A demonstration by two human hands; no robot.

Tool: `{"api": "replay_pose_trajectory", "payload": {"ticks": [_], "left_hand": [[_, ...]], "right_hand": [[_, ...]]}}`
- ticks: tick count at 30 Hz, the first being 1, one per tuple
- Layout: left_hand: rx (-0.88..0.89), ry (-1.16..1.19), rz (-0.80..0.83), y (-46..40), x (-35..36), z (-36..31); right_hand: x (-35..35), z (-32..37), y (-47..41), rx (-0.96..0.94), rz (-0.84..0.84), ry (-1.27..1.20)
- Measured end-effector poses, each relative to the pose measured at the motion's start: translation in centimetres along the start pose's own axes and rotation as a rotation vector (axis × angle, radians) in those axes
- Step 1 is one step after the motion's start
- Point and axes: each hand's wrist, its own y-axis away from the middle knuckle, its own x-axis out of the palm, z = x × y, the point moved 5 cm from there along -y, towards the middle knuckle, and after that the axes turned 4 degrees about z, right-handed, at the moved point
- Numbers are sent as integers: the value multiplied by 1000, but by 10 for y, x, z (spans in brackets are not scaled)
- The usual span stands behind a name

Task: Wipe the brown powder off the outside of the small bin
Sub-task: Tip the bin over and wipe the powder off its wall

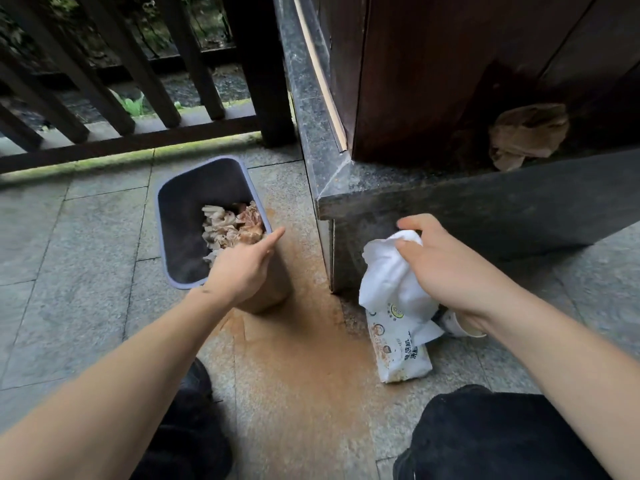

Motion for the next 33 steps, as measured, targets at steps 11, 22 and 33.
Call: {"api": "replay_pose_trajectory", "payload": {"ticks": [11, 22, 33], "left_hand": [[-111, 550, -250, 120, -37, -43], [-147, 618, -265, 165, -17, -64], [-134, 706, -173, 156, -14, -60]], "right_hand": [[38, 31, 31, -70, 283, -254], [105, 11, 33, -150, 312, -45], [149, -2, -2, -338, 76, -96]]}}
